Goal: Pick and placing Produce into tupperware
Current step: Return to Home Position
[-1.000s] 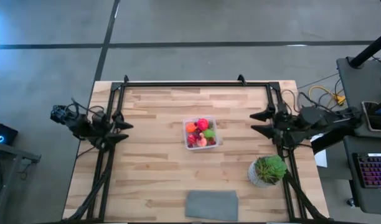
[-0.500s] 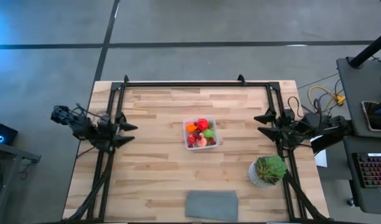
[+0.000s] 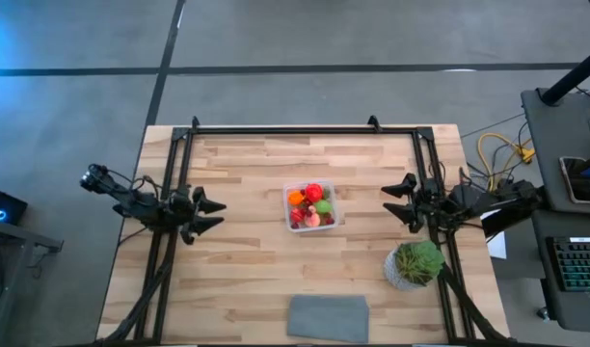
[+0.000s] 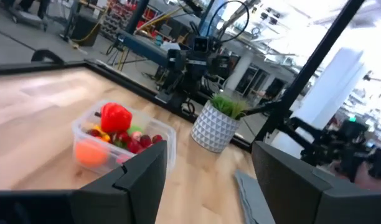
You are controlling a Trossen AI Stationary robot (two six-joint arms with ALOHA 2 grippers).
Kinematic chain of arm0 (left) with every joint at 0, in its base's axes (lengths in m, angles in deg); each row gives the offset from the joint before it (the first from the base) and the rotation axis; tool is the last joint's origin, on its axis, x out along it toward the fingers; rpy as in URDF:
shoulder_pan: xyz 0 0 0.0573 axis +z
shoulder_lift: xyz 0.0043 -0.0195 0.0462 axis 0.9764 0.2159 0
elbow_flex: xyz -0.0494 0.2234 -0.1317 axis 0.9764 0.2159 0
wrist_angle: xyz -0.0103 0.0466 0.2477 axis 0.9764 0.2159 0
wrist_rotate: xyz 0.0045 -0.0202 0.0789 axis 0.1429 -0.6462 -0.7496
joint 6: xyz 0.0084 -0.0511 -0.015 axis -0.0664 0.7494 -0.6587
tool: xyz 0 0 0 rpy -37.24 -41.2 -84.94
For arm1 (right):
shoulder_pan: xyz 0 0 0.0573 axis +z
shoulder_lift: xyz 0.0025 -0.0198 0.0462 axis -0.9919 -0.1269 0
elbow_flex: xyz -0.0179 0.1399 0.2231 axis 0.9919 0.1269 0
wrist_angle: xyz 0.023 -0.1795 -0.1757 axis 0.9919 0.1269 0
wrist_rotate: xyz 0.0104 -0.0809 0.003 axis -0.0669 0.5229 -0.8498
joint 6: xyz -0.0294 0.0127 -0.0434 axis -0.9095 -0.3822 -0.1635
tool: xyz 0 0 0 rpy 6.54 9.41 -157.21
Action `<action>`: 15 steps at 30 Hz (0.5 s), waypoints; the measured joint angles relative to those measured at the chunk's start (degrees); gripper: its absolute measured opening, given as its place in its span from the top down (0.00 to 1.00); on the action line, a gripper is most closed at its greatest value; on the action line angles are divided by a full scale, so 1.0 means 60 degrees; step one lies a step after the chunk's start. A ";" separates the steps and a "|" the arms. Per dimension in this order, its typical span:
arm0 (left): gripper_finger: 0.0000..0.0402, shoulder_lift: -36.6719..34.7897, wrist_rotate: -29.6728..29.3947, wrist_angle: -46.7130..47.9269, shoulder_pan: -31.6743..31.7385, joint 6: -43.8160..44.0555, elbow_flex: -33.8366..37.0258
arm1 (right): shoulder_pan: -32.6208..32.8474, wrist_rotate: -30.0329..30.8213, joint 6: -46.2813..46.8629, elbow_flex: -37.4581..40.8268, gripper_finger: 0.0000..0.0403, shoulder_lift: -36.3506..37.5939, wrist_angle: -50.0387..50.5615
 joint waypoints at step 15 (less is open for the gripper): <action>0.45 0.0231 -0.0137 -0.0247 0.0015 -0.0086 0.0234 | 0.0000 -0.0583 0.0109 0.0401 0.28 -0.0005 -0.0640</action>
